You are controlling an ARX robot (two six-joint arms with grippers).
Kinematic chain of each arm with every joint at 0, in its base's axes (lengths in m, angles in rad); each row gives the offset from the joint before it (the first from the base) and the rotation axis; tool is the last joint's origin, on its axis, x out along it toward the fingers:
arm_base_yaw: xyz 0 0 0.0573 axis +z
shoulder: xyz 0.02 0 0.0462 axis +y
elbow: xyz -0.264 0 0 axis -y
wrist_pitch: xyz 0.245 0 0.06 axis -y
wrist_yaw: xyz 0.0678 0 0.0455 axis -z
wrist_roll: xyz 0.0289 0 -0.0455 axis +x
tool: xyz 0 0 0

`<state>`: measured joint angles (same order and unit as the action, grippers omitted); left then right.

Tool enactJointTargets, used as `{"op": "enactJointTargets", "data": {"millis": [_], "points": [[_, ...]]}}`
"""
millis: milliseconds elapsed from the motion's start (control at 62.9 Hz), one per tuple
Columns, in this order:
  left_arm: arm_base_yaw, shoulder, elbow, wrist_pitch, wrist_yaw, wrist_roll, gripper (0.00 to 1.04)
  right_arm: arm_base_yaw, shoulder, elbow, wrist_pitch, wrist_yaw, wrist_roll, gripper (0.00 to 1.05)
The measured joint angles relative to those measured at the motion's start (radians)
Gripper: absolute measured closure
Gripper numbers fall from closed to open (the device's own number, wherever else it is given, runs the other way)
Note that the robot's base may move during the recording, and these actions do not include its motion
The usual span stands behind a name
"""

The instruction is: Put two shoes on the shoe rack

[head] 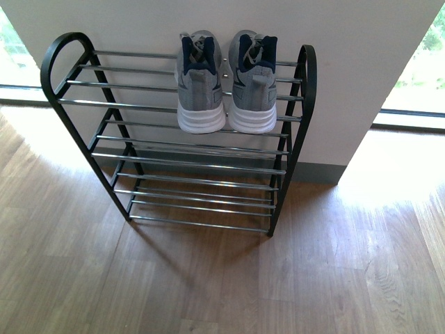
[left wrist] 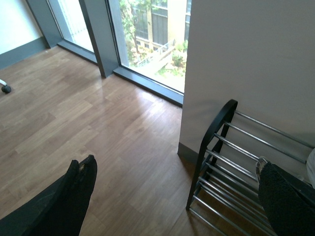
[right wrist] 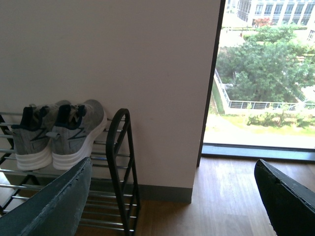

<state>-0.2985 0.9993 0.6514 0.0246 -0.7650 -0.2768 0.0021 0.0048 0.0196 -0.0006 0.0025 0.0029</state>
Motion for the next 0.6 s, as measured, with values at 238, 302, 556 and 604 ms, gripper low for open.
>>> {"op": "enactJointTargets", "data": {"millis": [238,302,556,604], "points": [[-0.095,-0.259,-0.089,-0.087,-0.130,-0.074,0.09,0.000,0.000,0.000,0.000,0.000,0.000,0.09],[-0.095,-0.265,-0.090,-0.085,-0.126,-0.080,0.10,0.000,0.000,0.000,0.000,0.000,0.000,0.09],[0.079,-0.439,-0.343,0.229,0.553,0.224,0.54,0.000,0.000,0.000,0.000,0.000,0.000,0.09],[0.100,-0.459,-0.373,0.232,0.573,0.240,0.63,0.000,0.000,0.000,0.000,0.000,0.000,0.09]]}}
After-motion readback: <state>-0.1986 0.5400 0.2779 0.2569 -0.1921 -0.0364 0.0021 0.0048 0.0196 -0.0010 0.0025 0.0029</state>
